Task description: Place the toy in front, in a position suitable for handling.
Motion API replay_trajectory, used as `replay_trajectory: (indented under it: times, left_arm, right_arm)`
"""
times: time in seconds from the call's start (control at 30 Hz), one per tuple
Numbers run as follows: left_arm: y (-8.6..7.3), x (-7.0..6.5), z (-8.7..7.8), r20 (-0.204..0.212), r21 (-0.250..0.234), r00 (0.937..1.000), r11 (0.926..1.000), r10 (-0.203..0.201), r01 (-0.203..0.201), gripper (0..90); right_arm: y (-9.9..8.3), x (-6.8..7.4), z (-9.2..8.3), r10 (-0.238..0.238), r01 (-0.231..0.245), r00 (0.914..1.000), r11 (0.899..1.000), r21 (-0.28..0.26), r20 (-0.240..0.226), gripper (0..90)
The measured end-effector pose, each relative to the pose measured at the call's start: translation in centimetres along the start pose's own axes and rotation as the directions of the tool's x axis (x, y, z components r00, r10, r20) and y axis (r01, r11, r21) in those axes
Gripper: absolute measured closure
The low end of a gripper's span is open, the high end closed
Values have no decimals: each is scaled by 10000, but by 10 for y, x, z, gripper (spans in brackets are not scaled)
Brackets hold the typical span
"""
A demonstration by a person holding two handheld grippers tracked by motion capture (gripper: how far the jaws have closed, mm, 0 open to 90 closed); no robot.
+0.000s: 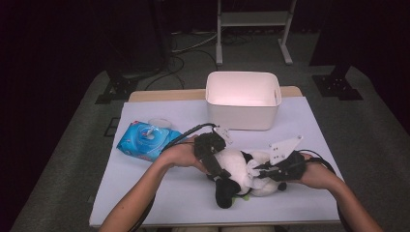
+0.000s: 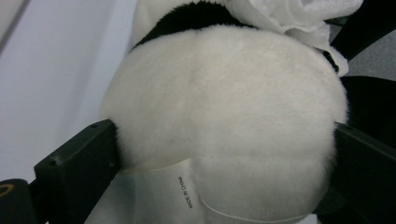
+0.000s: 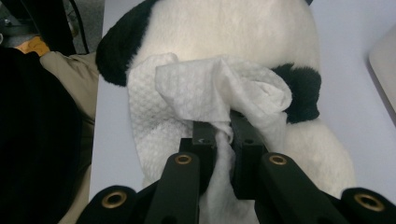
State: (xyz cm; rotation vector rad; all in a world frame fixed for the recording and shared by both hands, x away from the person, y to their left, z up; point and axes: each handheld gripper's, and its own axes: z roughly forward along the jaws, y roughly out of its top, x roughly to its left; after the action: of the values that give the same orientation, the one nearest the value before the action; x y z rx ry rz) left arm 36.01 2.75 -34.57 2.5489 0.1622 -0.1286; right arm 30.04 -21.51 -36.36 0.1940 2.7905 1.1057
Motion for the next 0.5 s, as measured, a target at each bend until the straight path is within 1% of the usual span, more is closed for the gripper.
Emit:
replay_trajectory:
  times: [0.07, 0.13, 0.23, 0.33, 0.5]
  left_arm:
    - [7, 2, 1, -15, 12, 9998, 9998, 175, -175, 22]
    - [13, 4, 1, -31, -54, 9994, 9994, 333, -333, 30]
    - [20, 8, 0, 0, -114, 9989, 9988, 468, -468, 30]
    - [24, 13, 1, 121, -72, 9984, 9985, 544, -543, 30]
    - [24, 19, 1, 118, 64, 9986, 9986, 519, -519, 30]
  right_arm:
    - [-5, 0, -4, 45, -44, 9999, 10000, -64, 100, 819]
    - [-10, 1, -7, 220, -217, 9996, 9996, -164, 159, 819]
    - [-16, 0, -12, 300, -294, 9993, 9992, -267, 221, 818]
    - [-21, 0, -15, 463, -456, 9987, 9984, -333, 196, 819]
    - [-23, 0, -13, 615, -608, 9980, 9972, -442, 145, 818]
